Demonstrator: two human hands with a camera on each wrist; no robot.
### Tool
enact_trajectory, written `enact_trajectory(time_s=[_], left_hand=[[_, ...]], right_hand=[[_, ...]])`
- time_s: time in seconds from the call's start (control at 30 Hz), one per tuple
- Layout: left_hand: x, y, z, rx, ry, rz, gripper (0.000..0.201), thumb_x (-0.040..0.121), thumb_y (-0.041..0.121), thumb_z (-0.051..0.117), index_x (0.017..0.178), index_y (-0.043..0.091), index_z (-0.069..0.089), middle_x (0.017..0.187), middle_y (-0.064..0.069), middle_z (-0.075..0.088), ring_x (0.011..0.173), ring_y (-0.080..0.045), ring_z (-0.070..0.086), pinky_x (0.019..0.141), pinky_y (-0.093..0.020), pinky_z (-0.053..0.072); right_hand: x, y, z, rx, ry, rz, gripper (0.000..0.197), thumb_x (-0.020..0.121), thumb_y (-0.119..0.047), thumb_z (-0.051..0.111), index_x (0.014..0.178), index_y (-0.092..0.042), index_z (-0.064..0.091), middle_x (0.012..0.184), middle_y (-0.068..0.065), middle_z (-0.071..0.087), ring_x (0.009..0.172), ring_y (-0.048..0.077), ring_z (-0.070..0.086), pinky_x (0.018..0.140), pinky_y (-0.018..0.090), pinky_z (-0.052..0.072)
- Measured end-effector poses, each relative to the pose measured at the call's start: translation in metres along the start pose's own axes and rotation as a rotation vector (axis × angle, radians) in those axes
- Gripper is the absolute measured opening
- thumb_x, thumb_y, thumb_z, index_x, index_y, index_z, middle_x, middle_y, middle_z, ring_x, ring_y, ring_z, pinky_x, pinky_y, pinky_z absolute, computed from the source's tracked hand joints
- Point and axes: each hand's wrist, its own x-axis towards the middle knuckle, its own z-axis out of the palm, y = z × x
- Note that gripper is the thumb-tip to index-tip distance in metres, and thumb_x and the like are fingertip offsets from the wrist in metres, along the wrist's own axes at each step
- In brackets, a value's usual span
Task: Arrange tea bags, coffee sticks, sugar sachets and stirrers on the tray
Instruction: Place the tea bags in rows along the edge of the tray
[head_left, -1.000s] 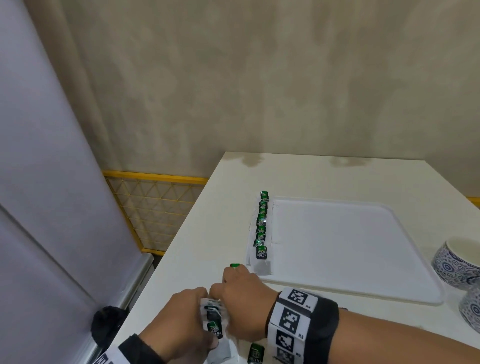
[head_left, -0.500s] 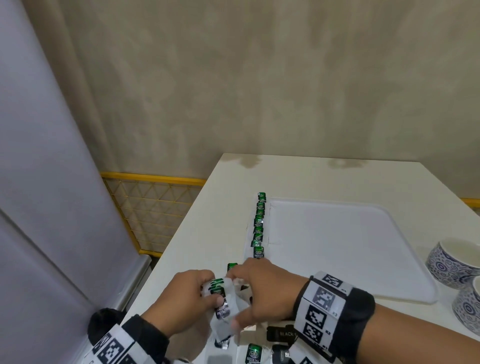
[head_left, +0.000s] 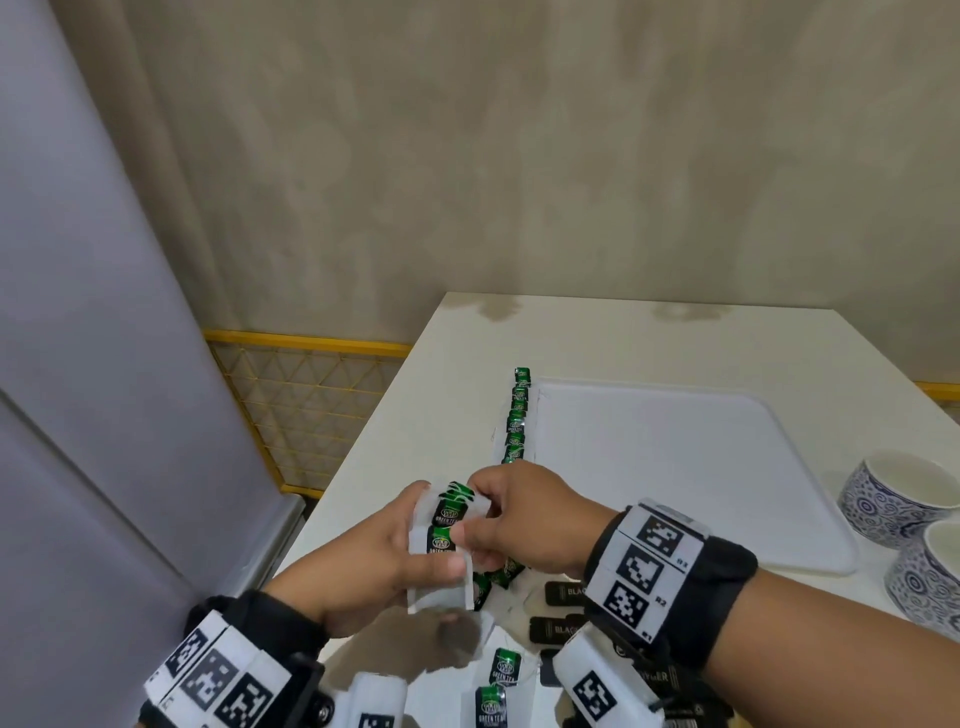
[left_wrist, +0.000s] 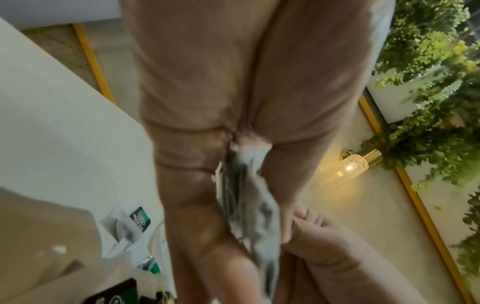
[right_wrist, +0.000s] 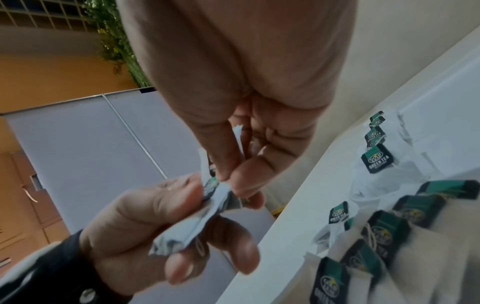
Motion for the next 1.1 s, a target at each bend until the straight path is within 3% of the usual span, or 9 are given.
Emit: enact_trajectory(time_s=[0.13,0.27,0.37,0.47,0.57,0.63,0.73,0.93,1.1], left_hand=[[-0.006,-0.005,-0.001,-0.003,-0.017,-0.046,0.061,0.078,0.002,0.07,0.128,0.011,0.038,0.106,-0.018,0.061,0.065,-0.021,0.063,0.061,-0.035,0.05],[-0.009,-0.01,-0.001,0.033,0.008,-0.022,0.061,0.076,0.005,0.073,0.126,0.014,0.039,0.101,-0.013,0.063,0.074,-0.022,0.06,0.056,-0.027,0.048],[-0.01,-0.013,-0.003,0.064,0.069,-0.005,0.061,0.074,0.007,0.073,0.126,0.013,0.042,0.1,-0.013,0.062,0.075,-0.02,0.057,0.053,-0.023,0.045],[-0.012,-0.014,-0.01,0.008,0.134,-0.012,0.066,0.066,0.015,0.083,0.123,0.012,0.05,0.094,-0.01,0.065,0.071,-0.016,0.058,0.053,-0.021,0.047],[-0.018,-0.019,-0.019,-0.12,0.164,-0.038,0.081,0.052,0.024,0.093,0.123,0.012,0.055,0.098,-0.014,0.066,0.072,-0.019,0.059,0.052,-0.021,0.049],[-0.019,-0.022,-0.022,-0.164,0.178,-0.068,0.066,0.066,0.015,0.085,0.125,0.008,0.054,0.097,-0.016,0.065,0.069,-0.02,0.057,0.051,-0.022,0.05],[-0.019,-0.025,-0.021,-0.138,0.204,-0.154,0.034,0.091,-0.002,0.055,0.124,0.006,0.052,0.095,-0.013,0.068,0.065,-0.019,0.056,0.049,-0.023,0.051],[-0.015,-0.031,-0.012,-0.024,0.099,-0.327,0.031,0.094,-0.004,0.048,0.123,0.003,0.053,0.099,-0.014,0.071,0.072,-0.022,0.059,0.057,-0.025,0.054],[-0.011,-0.036,0.0,-0.06,0.026,-0.325,0.038,0.093,-0.013,0.038,0.126,0.001,0.051,0.107,-0.024,0.065,0.063,-0.022,0.061,0.059,-0.031,0.049]], right_hand=[[-0.003,0.004,0.003,0.063,-0.014,0.031,0.021,0.087,-0.019,0.069,0.094,0.001,0.062,0.078,0.016,0.072,0.064,0.019,0.068,0.076,0.043,0.06],[-0.006,0.005,0.007,0.095,-0.048,0.078,0.024,0.087,-0.016,0.069,0.097,0.004,0.062,0.079,0.021,0.071,0.067,0.023,0.066,0.079,0.048,0.057],[-0.006,0.002,0.006,0.061,-0.126,0.056,0.01,0.087,-0.013,0.068,0.093,-0.007,0.062,0.081,0.014,0.069,0.07,0.022,0.066,0.079,0.044,0.058],[-0.006,0.0,-0.003,-0.284,-0.12,0.067,0.022,0.089,-0.016,0.061,0.109,-0.015,0.054,0.099,0.005,0.063,0.083,0.018,0.061,0.071,0.03,0.05],[-0.01,0.005,-0.004,-0.714,-0.061,0.186,0.039,0.09,-0.039,0.056,0.116,-0.009,0.053,0.109,0.006,0.059,0.094,0.021,0.058,0.071,0.029,0.047],[-0.01,0.013,0.002,-0.869,-0.129,0.247,0.049,0.088,-0.057,0.052,0.097,-0.009,0.058,0.094,0.004,0.059,0.078,0.017,0.057,0.064,0.027,0.045],[-0.006,0.021,0.01,-0.903,-0.154,0.268,0.054,0.087,-0.063,0.049,0.065,-0.014,0.046,0.068,-0.001,0.047,0.057,0.012,0.045,0.05,0.024,0.036],[0.007,0.019,0.018,-0.791,-0.171,0.28,0.043,0.088,-0.044,0.061,0.063,-0.014,0.043,0.065,-0.002,0.041,0.057,0.011,0.042,0.048,0.02,0.033],[0.008,0.017,0.022,-0.663,-0.202,0.234,0.029,0.085,-0.033,0.068,0.094,-0.007,0.059,0.081,0.001,0.052,0.072,0.015,0.049,0.051,0.019,0.035]])
